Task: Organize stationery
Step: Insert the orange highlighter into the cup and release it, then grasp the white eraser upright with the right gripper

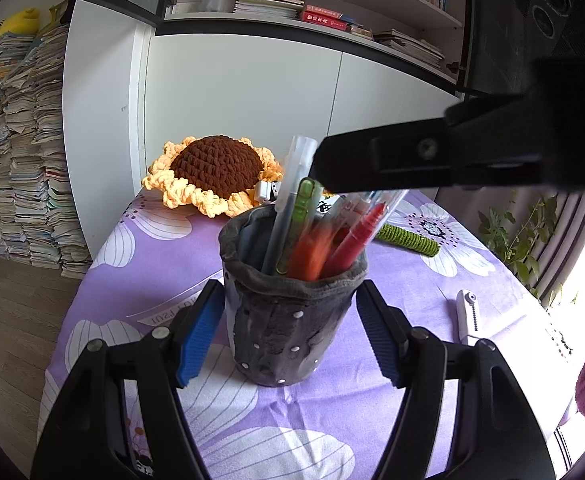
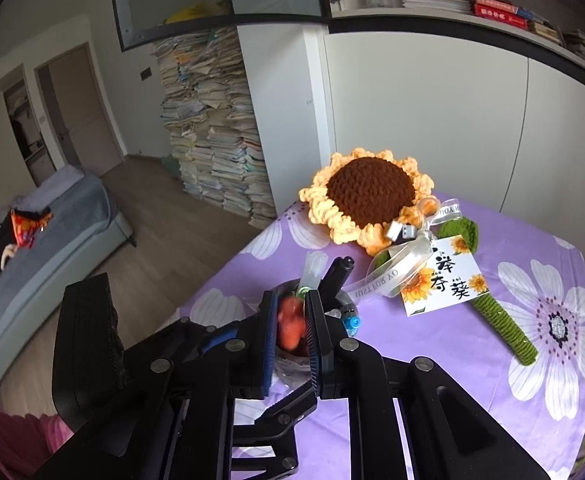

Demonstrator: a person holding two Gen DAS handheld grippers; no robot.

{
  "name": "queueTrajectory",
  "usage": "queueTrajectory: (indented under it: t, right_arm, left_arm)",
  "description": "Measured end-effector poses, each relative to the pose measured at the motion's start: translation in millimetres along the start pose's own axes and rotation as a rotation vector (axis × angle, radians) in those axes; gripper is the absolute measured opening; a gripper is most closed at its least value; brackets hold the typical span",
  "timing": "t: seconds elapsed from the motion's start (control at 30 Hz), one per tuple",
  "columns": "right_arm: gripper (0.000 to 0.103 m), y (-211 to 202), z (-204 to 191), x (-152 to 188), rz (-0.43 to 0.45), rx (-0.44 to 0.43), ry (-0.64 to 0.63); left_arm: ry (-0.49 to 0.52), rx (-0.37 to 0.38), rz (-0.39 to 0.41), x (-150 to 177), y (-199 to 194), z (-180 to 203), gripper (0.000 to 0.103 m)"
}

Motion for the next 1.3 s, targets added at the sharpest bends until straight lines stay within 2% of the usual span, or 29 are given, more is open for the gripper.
queueTrajectory:
  t: [0.13, 0.2, 0.27, 0.33, 0.4, 0.53, 0.63, 0.77, 0.9, 0.97, 1.0, 1.07, 1.17, 1.3]
  right_arm:
    - [0.015, -17, 11, 1, 0.024, -0.055, 0.09]
    - [0.018, -30, 22, 4, 0.05, -0.031, 0.127]
    - [0.035, -47, 40, 15, 0.06, 0.026, 0.17]
    - [0.046, -55, 59, 33, 0.022, 0.089, 0.221]
    - [0.046, -59, 82, 63, -0.055, 0.163, 0.295]
    - [0.046, -56, 120, 131, -0.24, 0.245, 0.455]
    - [0.046, -51, 134, 168, -0.316, 0.213, 0.591]
    - [0.046, -39, 134, 188, -0.36, 0.136, 0.698]
    - [0.046, -32, 125, 182, -0.384, 0.175, 0.64]
    - [0.045, -27, 118, 181, -0.409, 0.213, 0.566]
    - [0.043, -24, 118, 180, -0.423, 0.236, 0.521]
    - [0.031, -19, 108, 179, -0.45, 0.29, 0.377]
    - [0.019, -13, 82, 177, -0.459, 0.217, 0.227]
    - [0.018, -15, 58, 178, -0.462, 0.168, 0.09]
  left_arm:
    - [-0.004, 0.001, -0.001, -1, 1, -1, 0.068]
    - [-0.004, 0.001, -0.001, -1, 1, -1, 0.068]
    - [-0.004, 0.001, -0.001, -1, 1, -1, 0.068]
    - [-0.004, 0.002, -0.001, -1, 1, -1, 0.068]
    - [-0.005, 0.002, -0.001, -1, 1, 0, 0.068]
    - [-0.003, 0.0, 0.0, -1, 1, 0, 0.068]
    - [-0.003, -0.001, 0.0, -1, 1, -1, 0.068]
    - [-0.003, -0.001, 0.0, -1, 1, -1, 0.068]
    - [-0.004, -0.001, 0.0, -1, 0, -2, 0.068]
    - [-0.003, -0.002, 0.001, -1, 1, -2, 0.068]
    - [-0.003, -0.002, 0.001, -1, 1, -2, 0.068]
    - [-0.003, -0.002, 0.002, -1, 0, -2, 0.068]
    - [-0.003, -0.002, 0.0, -1, 0, -2, 0.068]
    - [-0.003, -0.001, 0.001, -1, 0, -2, 0.068]
Point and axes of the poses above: each gripper's, at about its wrist camera, not at the fingertips, and y roughly the way its jaws point, z to its right, x to its underside, the point moved 8 cm from there along y, roughly the way its jaws point, and after that the axes turned 5 degrees about -y, right-handed, at the moved point
